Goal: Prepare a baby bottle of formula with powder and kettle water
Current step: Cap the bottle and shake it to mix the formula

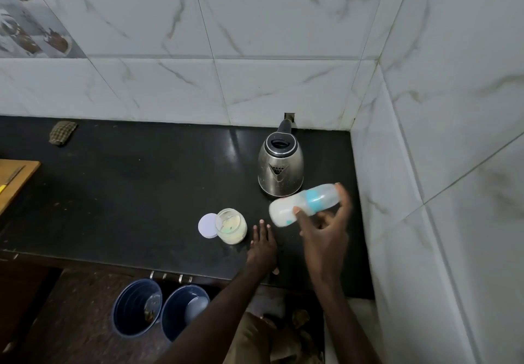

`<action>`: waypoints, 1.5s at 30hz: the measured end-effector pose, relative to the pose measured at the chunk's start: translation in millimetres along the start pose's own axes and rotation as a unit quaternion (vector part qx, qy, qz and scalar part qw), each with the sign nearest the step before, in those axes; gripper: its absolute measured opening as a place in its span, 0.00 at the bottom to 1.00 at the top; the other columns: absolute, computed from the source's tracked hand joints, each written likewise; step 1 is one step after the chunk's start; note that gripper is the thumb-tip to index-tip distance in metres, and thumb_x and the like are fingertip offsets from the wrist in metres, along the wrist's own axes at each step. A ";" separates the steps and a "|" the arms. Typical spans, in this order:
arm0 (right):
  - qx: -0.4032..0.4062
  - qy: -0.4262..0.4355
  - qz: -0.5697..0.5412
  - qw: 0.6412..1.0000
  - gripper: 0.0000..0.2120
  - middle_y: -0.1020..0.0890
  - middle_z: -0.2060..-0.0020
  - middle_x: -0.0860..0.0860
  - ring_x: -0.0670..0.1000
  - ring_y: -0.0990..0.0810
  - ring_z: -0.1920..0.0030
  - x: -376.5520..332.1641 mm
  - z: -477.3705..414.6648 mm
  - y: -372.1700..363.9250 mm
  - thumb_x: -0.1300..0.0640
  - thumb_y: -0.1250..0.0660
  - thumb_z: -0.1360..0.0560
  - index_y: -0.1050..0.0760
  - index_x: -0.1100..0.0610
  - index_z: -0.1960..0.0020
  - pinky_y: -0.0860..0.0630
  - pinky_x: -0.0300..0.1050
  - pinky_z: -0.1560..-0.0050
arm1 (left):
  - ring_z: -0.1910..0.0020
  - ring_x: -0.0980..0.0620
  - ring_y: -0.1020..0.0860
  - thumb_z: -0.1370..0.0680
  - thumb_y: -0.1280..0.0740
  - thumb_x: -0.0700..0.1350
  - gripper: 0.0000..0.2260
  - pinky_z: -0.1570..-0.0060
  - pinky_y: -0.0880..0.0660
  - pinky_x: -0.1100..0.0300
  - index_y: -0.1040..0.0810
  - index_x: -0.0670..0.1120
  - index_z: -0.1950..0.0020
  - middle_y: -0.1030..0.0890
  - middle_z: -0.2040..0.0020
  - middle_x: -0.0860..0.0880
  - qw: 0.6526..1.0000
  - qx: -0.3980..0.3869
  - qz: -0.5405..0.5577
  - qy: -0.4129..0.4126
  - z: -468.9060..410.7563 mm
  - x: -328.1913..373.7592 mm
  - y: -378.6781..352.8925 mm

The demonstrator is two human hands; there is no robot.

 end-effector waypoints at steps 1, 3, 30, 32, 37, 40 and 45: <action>0.032 -0.001 -0.028 0.999 0.44 0.20 0.33 0.48 0.48 0.15 0.43 -2.9 -6.4 7.5 0.53 0.19 0.29 0.40 0.33 0.23 0.15 0.59 0.47 | 0.18 0.32 0.60 0.31 0.18 0.48 0.61 0.22 0.41 0.39 0.62 0.36 0.17 0.63 0.18 0.34 1.000 0.013 0.003 0.012 2.0 0.6 2.6; 0.069 0.003 -0.047 0.997 0.43 0.20 0.32 0.49 0.49 0.15 0.43 -1.6 -9.7 14.7 0.54 0.20 0.28 0.40 0.34 0.23 0.14 0.60 0.47 | 0.18 0.32 0.62 0.30 0.18 0.48 0.61 0.21 0.42 0.39 0.63 0.35 0.18 0.66 0.18 0.34 1.000 0.018 -0.001 0.002 1.7 3.2 6.6; 0.001 0.001 0.029 1.000 0.44 0.24 0.28 0.50 0.52 0.17 0.36 8.8 -0.8 -3.8 0.52 0.20 0.28 0.42 0.29 0.25 0.16 0.57 0.42 | 0.18 0.33 0.64 0.30 0.18 0.48 0.61 0.21 0.45 0.39 0.64 0.36 0.17 0.66 0.18 0.35 0.988 -0.032 -0.149 -0.022 -2.6 4.3 -1.3; -0.045 -0.011 0.075 0.996 0.44 0.25 0.27 0.50 0.53 0.18 0.36 19.9 6.5 -12.2 0.50 0.19 0.29 0.43 0.28 0.26 0.16 0.59 0.42 | 0.18 0.34 0.65 0.30 0.18 0.47 0.60 0.20 0.47 0.39 0.63 0.37 0.17 0.64 0.17 0.36 0.989 -0.043 -0.139 -0.021 -3.5 3.4 -2.9; 0.049 0.005 -0.024 0.999 0.43 0.23 0.28 0.49 0.50 0.16 0.39 7.3 -12.1 7.9 0.53 0.20 0.27 0.41 0.35 0.23 0.15 0.58 0.45 | 0.18 0.32 0.62 0.31 0.18 0.49 0.61 0.21 0.43 0.39 0.63 0.35 0.18 0.66 0.18 0.33 0.986 -0.026 -0.160 -0.029 -3.3 2.9 -4.4; 0.023 -0.005 0.012 1.000 0.44 0.23 0.28 0.51 0.52 0.16 0.38 10.6 -6.8 -1.5 0.52 0.20 0.28 0.42 0.34 0.22 0.15 0.58 0.44 | 0.18 0.32 0.61 0.31 0.18 0.49 0.61 0.21 0.43 0.39 0.62 0.35 0.17 0.64 0.18 0.34 0.986 -0.026 -0.163 -0.026 -3.9 4.4 -3.2; -0.060 -0.020 0.062 0.996 0.44 0.21 0.31 0.48 0.52 0.15 0.41 23.1 -1.7 -12.1 0.50 0.19 0.29 0.42 0.28 0.26 0.15 0.59 0.46 | 0.18 0.34 0.62 0.30 0.18 0.48 0.59 0.19 0.46 0.40 0.60 0.37 0.16 0.61 0.17 0.36 0.988 -0.035 -0.149 -0.026 -2.1 1.9 -1.1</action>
Point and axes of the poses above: each hand's wrist, its own z-axis away from the middle knuckle, its own y-axis out of the back of the hand, x = y × z, the point moved 6 cm from there along -z, towards the middle knuckle
